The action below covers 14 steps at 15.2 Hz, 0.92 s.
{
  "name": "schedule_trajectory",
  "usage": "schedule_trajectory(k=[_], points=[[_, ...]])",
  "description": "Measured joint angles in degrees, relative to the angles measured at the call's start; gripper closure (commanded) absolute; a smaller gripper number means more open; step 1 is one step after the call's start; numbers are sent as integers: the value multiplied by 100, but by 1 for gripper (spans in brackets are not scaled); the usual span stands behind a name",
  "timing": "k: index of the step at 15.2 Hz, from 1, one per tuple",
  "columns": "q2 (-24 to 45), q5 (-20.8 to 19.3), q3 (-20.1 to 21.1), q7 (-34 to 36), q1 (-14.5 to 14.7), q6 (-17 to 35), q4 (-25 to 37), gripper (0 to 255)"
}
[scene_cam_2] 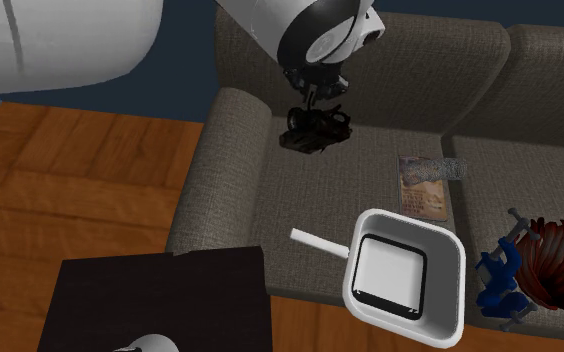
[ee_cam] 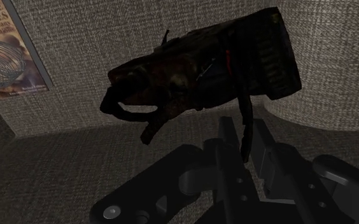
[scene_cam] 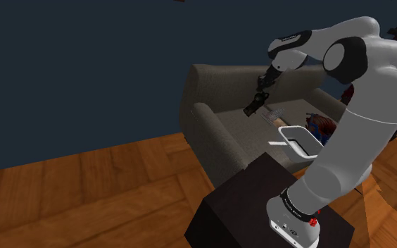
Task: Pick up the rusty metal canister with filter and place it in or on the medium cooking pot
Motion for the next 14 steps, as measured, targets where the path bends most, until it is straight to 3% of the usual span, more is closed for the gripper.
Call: schedule_trajectory(k=[14], points=[[-1812,-993,-756,-848,-528,-206,-1476,255]])
